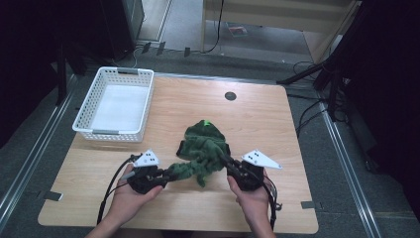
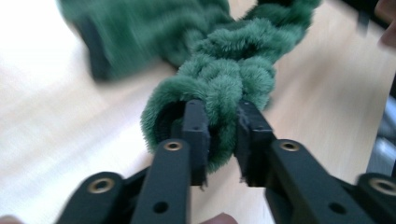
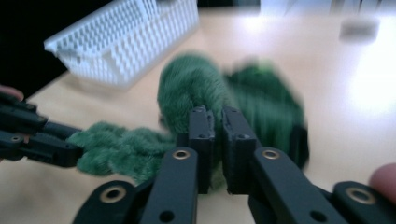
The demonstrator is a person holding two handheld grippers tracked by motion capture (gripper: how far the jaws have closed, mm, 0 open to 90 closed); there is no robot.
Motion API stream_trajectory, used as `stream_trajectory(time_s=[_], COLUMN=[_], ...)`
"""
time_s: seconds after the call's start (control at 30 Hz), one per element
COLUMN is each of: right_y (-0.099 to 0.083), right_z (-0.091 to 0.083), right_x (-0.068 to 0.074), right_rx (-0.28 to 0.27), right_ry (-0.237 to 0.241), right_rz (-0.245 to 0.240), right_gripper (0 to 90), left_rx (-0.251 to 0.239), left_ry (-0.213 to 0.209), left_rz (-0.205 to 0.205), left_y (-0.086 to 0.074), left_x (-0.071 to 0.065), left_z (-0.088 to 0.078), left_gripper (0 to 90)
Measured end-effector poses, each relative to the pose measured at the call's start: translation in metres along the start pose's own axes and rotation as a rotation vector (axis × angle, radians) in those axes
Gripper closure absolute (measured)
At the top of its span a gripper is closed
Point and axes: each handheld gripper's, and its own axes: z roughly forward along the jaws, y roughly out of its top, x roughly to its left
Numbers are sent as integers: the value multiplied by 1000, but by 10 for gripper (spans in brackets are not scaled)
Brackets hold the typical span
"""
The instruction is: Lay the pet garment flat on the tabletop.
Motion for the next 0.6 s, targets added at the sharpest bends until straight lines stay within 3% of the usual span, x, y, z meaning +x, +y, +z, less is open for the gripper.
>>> stream_trajectory(time_s=[0.07, 0.1, 0.17, 0.23, 0.3, 0.33, 0.37, 0.43, 0.53, 0.6], right_y=[-22, -31, -39, -35, -26, -21, -16, -13, -22, -33], right_z=[-5, -7, -15, -27, -35, -36, -34, -26, -4, 6], right_x=[-4, -8, -20, -30, -36, -36, -34, -30, -28, -26], right_rx=[86, 121, 147, 99, 27, 2, -6, 13, 139, 232], right_ry=[-31, -53, -67, -86, -98, -105, -122, -130, -116, -144], right_rz=[26, 32, 93, 151, 172, 162, 120, 67, 43, -23], right_gripper=[762, 717, 606, 564, 521, 506, 487, 452, 440, 502], left_rx=[45, 49, 29, -18, -59, -65, -66, -46, -1, 14], left_ry=[-11, -11, -10, -9, 3, 16, 20, 19, 48, 74], left_rz=[6, -9, -61, -107, -133, -138, -140, -131, -88, -69], left_y=[-15, -20, -25, -22, -16, -13, -12, -11, -15, -18], left_x=[0, 2, 9, 14, 17, 16, 15, 11, 5, 3], left_z=[6, 8, 7, 1, -4, -5, -3, 3, 14, 19], left_gripper=[660, 613, 534, 491, 470, 463, 456, 444, 449, 474])
